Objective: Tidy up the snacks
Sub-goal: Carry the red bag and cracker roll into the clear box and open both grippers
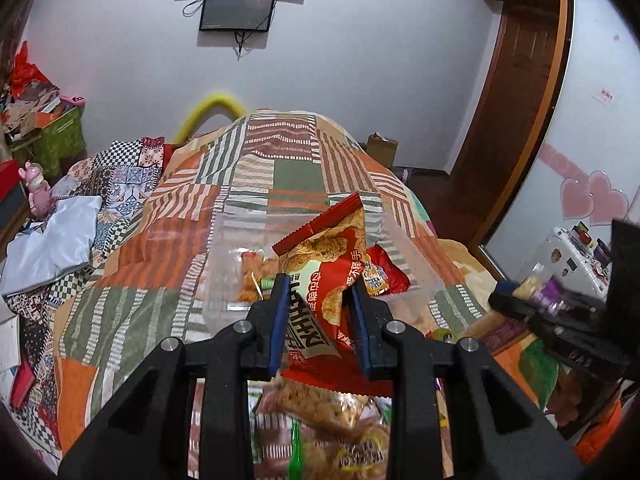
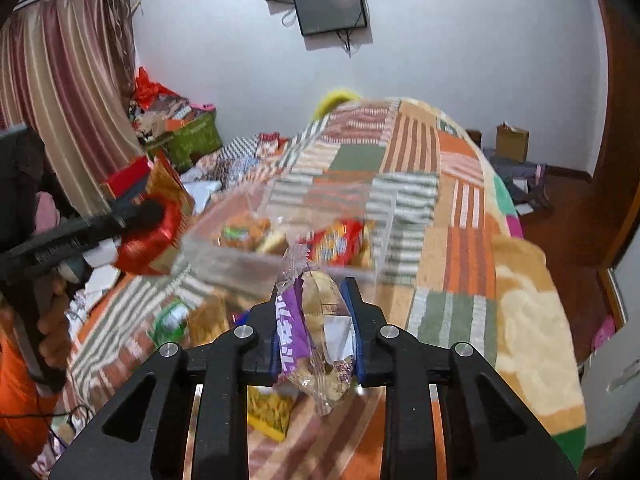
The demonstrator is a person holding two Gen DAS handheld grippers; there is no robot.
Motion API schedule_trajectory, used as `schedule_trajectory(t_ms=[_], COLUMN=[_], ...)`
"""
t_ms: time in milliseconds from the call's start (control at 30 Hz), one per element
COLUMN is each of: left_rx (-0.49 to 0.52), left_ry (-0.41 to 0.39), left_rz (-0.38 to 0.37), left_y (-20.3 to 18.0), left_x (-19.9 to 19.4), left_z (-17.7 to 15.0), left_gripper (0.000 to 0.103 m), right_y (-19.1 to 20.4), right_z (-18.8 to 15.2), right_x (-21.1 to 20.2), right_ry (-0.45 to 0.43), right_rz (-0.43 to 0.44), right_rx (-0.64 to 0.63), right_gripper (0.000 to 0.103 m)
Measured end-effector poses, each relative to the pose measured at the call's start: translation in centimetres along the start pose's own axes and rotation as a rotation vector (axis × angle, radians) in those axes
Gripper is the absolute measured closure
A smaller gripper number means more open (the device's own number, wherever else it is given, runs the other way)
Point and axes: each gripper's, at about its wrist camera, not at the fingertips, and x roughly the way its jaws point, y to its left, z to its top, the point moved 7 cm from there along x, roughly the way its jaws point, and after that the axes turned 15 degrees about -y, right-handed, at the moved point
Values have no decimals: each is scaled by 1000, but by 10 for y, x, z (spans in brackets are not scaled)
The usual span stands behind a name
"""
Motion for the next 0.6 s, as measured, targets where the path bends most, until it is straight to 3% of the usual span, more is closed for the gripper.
schedule_trajectory(t_ms=[300,600], left_rx=[-13,34], left_ry=[1,17], left_rz=[5,95], left_y=[8,30], left_x=[35,68], left_z=[20,24], left_gripper=[74,74], right_y=[6,19], right_z=[48,49], right_x=[35,95], right_ry=[-83,-27], right_rz=[6,64], right_rx=[-25,-4], right_gripper=[80,80])
